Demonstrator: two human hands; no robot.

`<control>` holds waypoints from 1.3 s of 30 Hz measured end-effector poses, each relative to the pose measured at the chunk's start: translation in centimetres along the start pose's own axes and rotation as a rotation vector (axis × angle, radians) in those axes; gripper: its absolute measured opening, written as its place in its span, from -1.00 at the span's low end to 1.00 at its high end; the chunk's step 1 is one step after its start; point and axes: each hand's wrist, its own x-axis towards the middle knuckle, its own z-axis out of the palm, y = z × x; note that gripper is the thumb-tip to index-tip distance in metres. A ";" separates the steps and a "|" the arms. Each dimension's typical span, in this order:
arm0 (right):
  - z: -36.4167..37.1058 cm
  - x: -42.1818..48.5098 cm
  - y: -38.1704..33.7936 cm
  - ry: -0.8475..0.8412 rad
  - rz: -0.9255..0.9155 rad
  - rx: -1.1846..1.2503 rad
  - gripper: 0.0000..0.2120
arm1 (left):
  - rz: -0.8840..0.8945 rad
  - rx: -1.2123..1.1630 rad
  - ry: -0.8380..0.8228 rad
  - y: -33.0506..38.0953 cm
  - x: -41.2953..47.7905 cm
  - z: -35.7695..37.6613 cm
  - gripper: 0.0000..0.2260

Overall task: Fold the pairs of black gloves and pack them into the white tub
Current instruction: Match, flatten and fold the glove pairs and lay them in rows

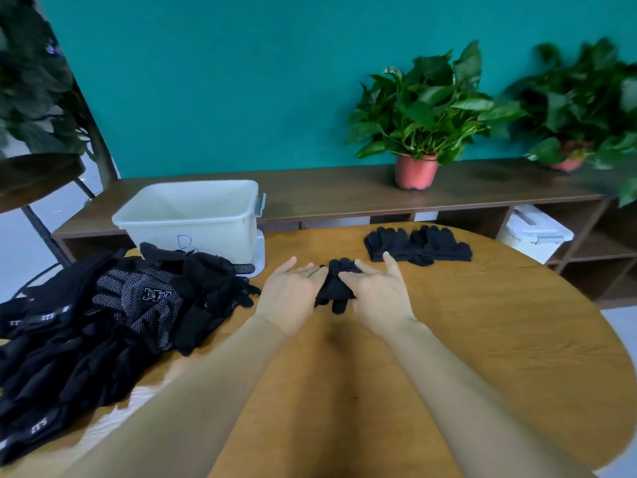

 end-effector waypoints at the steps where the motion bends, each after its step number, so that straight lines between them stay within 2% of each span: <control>1: -0.5 0.9 0.7 0.000 0.003 0.007 -0.65 | -0.011 -0.008 0.006 -0.1 1.0 -0.4 -0.45; 8: -0.8 7.1 5.2 -0.041 0.023 -0.026 -0.62 | -0.039 -0.043 0.040 -1.2 8.7 -0.1 -0.55; 15: 2.6 12.5 8.4 -0.077 0.024 -0.012 -0.65 | -0.023 -0.047 -0.015 -2.9 14.8 3.4 -0.54; 19: 4.3 14.6 9.7 -0.009 0.023 -0.011 -0.60 | -0.027 -0.045 0.044 -3.4 17.0 4.2 -0.47; 22: 6.6 13.8 9.6 0.084 -0.017 -0.069 -0.57 | -0.034 -0.057 0.045 -2.9 15.9 6.0 -0.43; 26: 10.7 10.8 8.9 0.123 -0.083 -0.080 -0.44 | -0.026 -0.086 -0.072 -1.3 12.9 9.5 -0.45; 30: 11.5 9.4 8.7 0.210 -0.094 -0.084 -0.43 | -0.059 -0.128 0.018 -0.5 11.3 10.5 -0.48; 32: 11.8 8.6 8.6 0.209 -0.085 -0.108 -0.44 | -0.047 -0.128 0.005 -0.3 10.7 10.4 -0.47; 35: 13.1 7.0 8.3 0.142 -0.103 -0.098 -0.39 | -0.017 -0.106 -0.132 0.1 9.5 10.7 -0.43; 39: 13.4 6.5 8.3 0.110 -0.093 -0.092 -0.40 | 0.007 -0.141 -0.167 -0.1 8.6 10.6 -0.40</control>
